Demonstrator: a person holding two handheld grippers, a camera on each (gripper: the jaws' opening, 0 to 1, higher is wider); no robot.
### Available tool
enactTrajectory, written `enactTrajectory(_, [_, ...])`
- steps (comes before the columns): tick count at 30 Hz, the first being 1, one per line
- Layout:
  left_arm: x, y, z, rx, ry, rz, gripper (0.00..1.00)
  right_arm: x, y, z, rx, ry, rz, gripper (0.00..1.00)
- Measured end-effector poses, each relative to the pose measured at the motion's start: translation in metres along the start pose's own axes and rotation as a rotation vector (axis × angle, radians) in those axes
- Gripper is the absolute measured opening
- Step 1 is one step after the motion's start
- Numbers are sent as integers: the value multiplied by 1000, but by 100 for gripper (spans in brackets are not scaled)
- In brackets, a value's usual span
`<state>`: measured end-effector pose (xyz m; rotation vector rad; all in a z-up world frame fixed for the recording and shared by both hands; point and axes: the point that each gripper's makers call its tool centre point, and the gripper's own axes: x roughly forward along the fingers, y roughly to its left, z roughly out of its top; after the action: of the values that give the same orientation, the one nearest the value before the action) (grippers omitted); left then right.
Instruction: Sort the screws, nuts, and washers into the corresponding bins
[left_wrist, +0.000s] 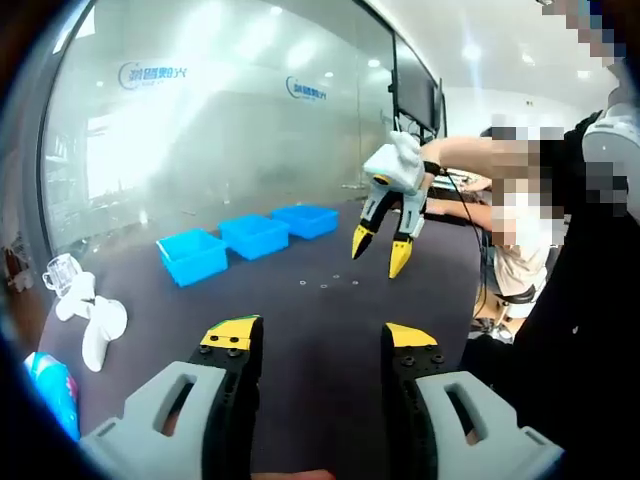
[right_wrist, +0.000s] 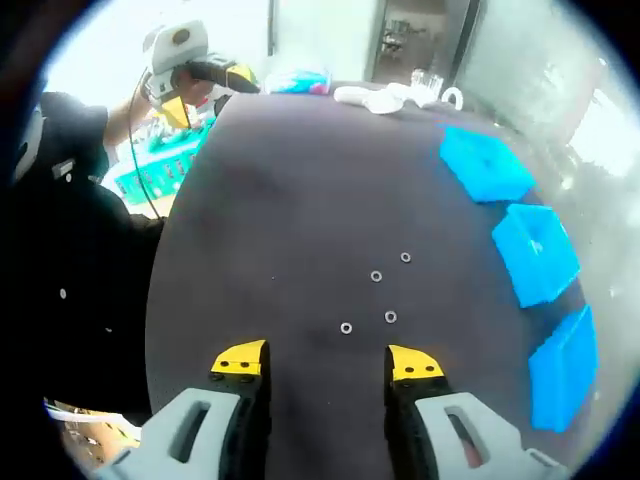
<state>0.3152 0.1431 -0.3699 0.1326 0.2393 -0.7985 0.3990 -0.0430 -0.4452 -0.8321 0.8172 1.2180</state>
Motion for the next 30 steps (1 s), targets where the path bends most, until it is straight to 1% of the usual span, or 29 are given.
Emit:
enactTrajectory(3, [-1, 0, -1, 0, 2, 0, 47, 4, -3, 1, -8, 20, -6, 34])
enactTrajectory(17, [-7, 2, -5, -13, -3, 3, 47, 16, -1, 7, -47, 77, 24, 34])
enactTrajectory(22, [-8, 2, -5, -24, -8, 4, 47, 21, -3, 1, -55, 115, 35, 32])
enactTrajectory(24, [-8, 2, -5, -26, -9, 6, 47, 22, -6, 0, -37, 115, 34, 31])
enactTrajectory(30, [-11, 3, -5, -33, -12, 13, 47, 25, -7, 1, -28, 115, 37, 26])
